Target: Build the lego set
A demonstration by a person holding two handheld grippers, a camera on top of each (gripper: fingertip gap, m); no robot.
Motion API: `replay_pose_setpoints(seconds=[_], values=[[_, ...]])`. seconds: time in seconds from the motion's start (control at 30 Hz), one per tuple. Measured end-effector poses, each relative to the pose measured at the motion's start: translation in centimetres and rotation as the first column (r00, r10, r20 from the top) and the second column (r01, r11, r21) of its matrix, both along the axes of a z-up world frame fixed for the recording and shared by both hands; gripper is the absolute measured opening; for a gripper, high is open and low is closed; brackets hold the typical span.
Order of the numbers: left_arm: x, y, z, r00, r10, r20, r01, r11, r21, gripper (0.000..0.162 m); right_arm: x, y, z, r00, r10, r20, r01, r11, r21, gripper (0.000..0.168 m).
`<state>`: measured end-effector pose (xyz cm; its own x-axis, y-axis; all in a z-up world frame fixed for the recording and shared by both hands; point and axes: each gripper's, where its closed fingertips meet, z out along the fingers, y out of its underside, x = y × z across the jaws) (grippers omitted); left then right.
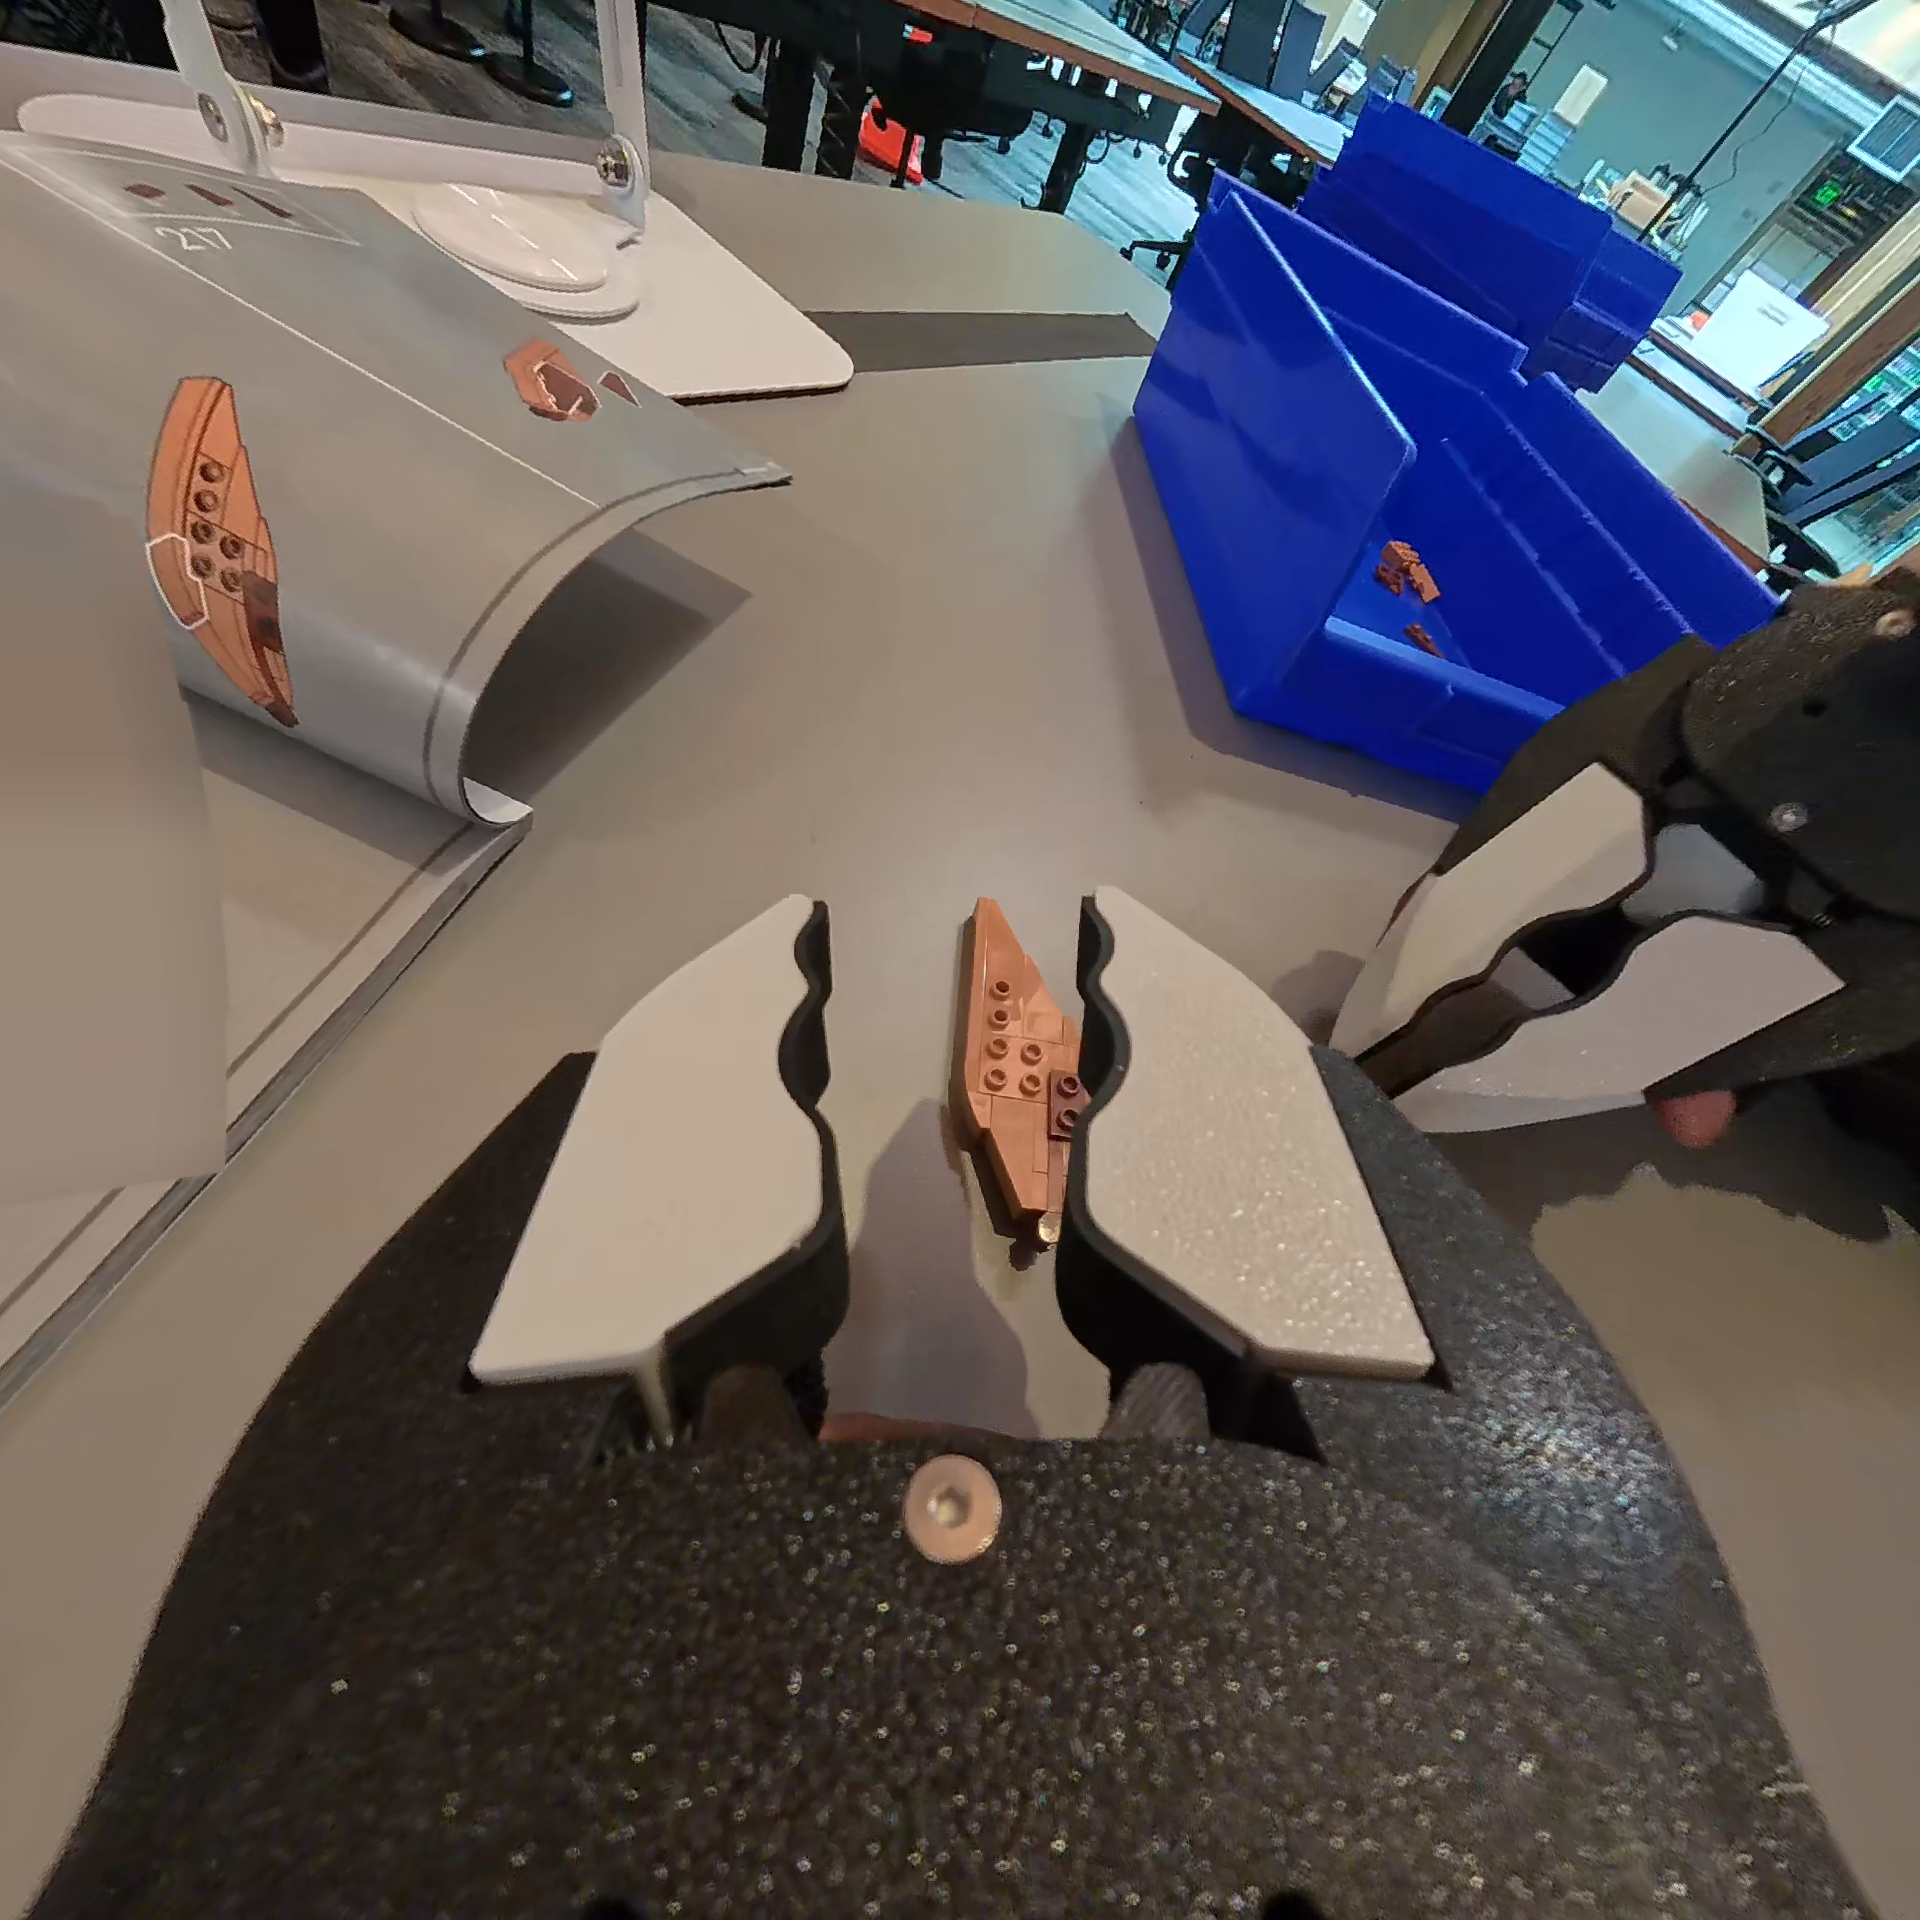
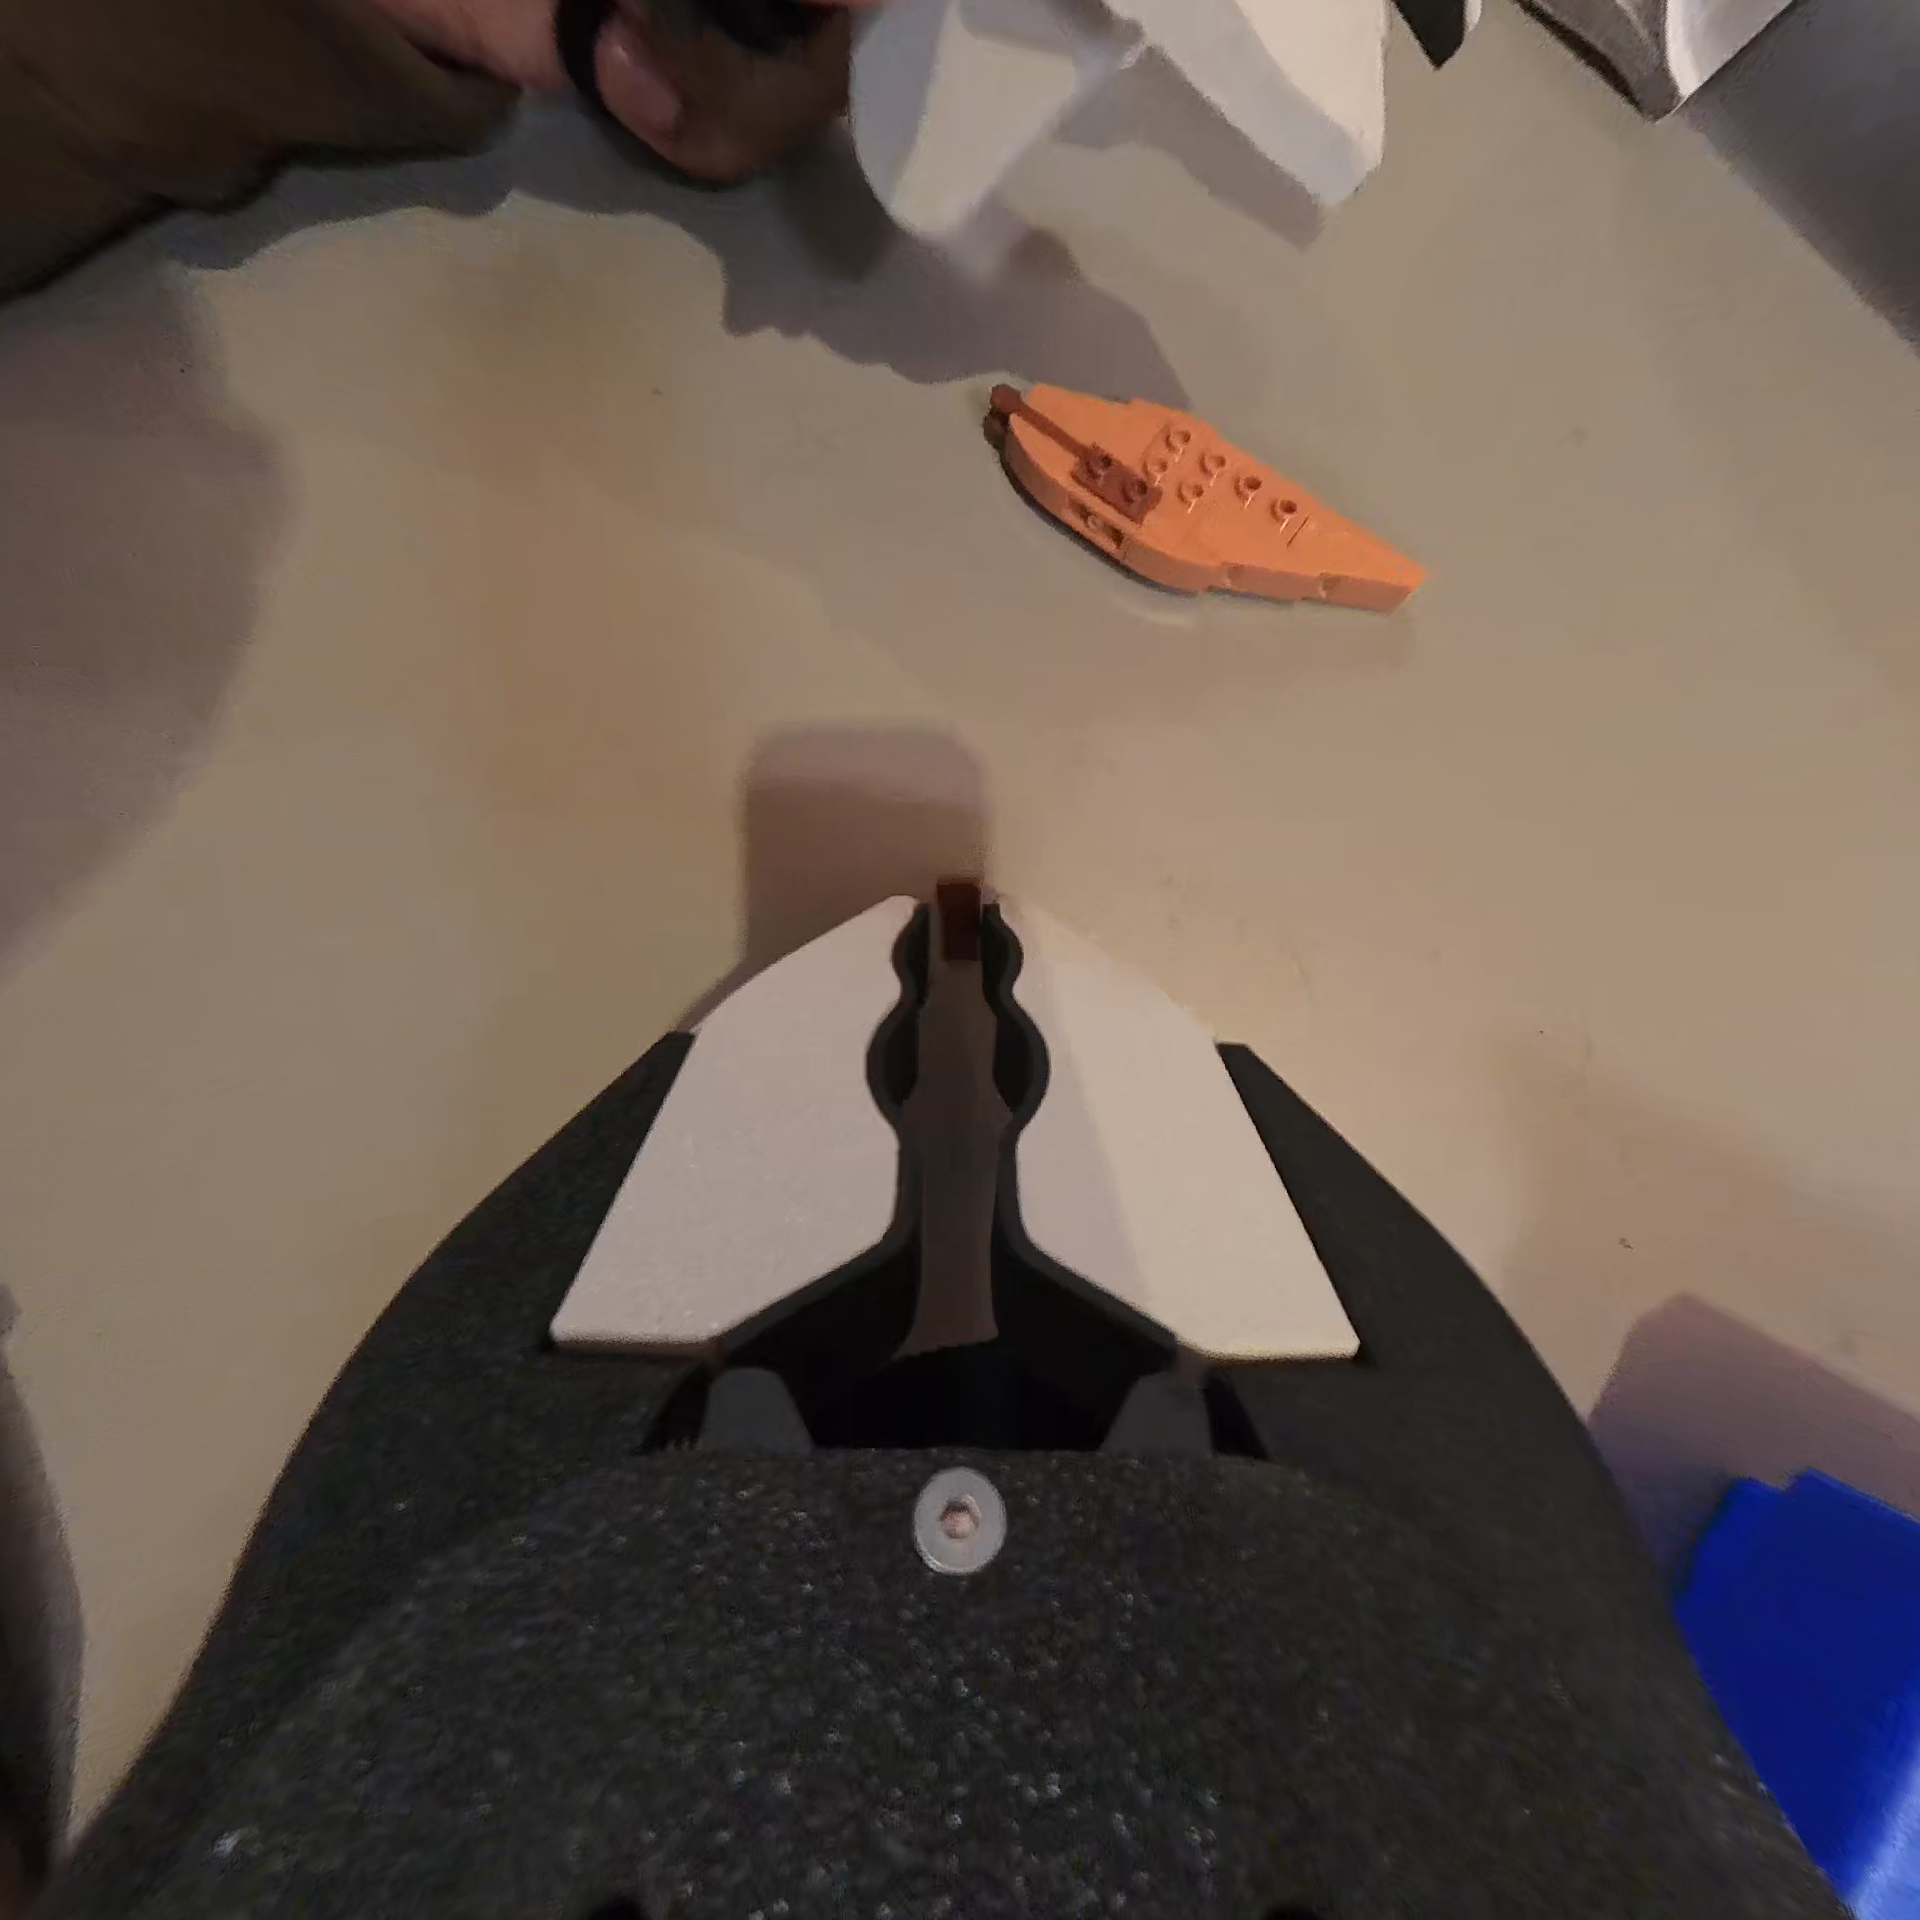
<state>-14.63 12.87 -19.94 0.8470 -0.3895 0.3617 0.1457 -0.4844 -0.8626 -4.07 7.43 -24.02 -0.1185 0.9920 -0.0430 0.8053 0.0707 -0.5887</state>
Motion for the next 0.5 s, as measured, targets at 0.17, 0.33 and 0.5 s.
replay_pose_setpoints(seconds=[0.17, 0.33, 0.5], values=[[-0.1, 0.0, 0.1, 1.0, 0.001, 0.017, -0.001, 1.0, 0.0, 0.046, 0.3, -0.2, -0.9, 1.0, -0.005, 0.006, 0.005, 1.0, 0.003, 0.022], [-0.1, 0.0, 0.1, 1.0, 0.0, 0.011, 0.0, 1.0, 0.0, 0.046, 2.4, 0.5, 2.3, 0.993, -0.079, -0.085, 0.079, 0.997, -0.013, 0.024], [-0.1, 0.0, 0.0, 1.0, -0.001, 0.009, 0.001, 1.0, -0.001, 0.046, 9.8, 4.1, 8.8, 0.965, -0.208, -0.162, 0.219, 0.974, 0.055, 0.023]])
